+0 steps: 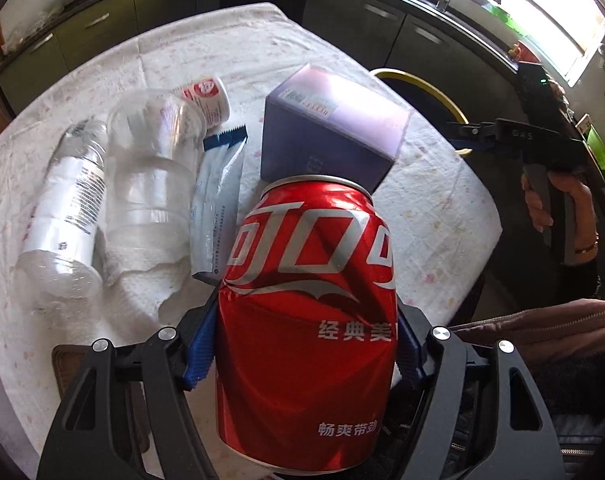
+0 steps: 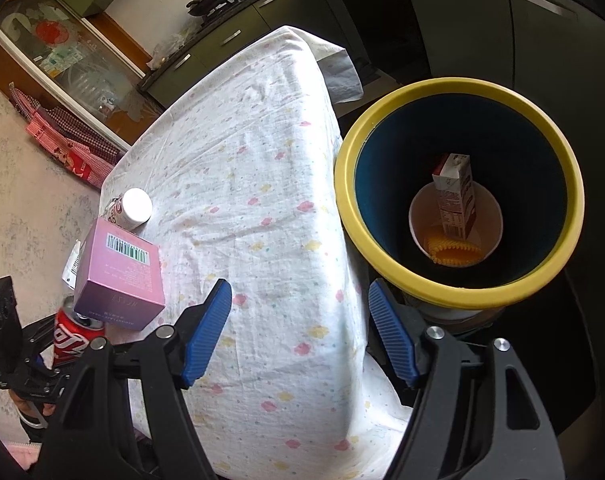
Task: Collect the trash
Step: 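Grasp the red Coca-Cola can with the left gripper, then carry the can over the bin and open the left gripper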
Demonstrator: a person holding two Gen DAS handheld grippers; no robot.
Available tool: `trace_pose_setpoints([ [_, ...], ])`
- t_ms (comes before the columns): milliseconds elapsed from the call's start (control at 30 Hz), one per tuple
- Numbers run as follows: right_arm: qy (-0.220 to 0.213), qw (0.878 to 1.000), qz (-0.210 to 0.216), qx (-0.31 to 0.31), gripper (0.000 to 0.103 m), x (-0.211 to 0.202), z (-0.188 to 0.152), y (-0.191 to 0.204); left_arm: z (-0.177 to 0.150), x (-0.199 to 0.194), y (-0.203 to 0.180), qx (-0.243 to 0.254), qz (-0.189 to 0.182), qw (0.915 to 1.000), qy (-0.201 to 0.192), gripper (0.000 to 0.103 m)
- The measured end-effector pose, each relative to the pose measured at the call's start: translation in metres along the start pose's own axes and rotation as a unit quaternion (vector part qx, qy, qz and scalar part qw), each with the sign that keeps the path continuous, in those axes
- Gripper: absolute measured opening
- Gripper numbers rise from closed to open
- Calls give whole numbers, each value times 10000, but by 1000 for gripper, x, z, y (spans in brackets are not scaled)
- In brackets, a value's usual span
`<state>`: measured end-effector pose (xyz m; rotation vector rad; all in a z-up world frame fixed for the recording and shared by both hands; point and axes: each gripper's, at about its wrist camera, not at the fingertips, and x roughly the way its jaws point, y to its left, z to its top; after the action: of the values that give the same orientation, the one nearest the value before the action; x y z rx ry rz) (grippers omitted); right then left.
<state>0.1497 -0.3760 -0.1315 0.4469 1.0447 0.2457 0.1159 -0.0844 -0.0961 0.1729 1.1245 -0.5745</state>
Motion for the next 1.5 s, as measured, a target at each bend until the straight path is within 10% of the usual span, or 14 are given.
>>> trace_pose_setpoints([
  [367,-526,9976,-441,61,67,-36,-2,-17,42,-43,-56,634,-487,9942,-721,72],
  [800,-1171,9843,-895,970,68,-87,-17,-116,179,43,-179,1127,-1128,9854,-604,72],
  [1233,-1297,9756,-947,1495,69,-103,-36,-175,261,161,-237,846,-418,9950,-330,86],
  [1500,-1348,9758,-899,1468,70,-106,-42,-168,241,105,-228,640,-403,9917,-1037,87],
])
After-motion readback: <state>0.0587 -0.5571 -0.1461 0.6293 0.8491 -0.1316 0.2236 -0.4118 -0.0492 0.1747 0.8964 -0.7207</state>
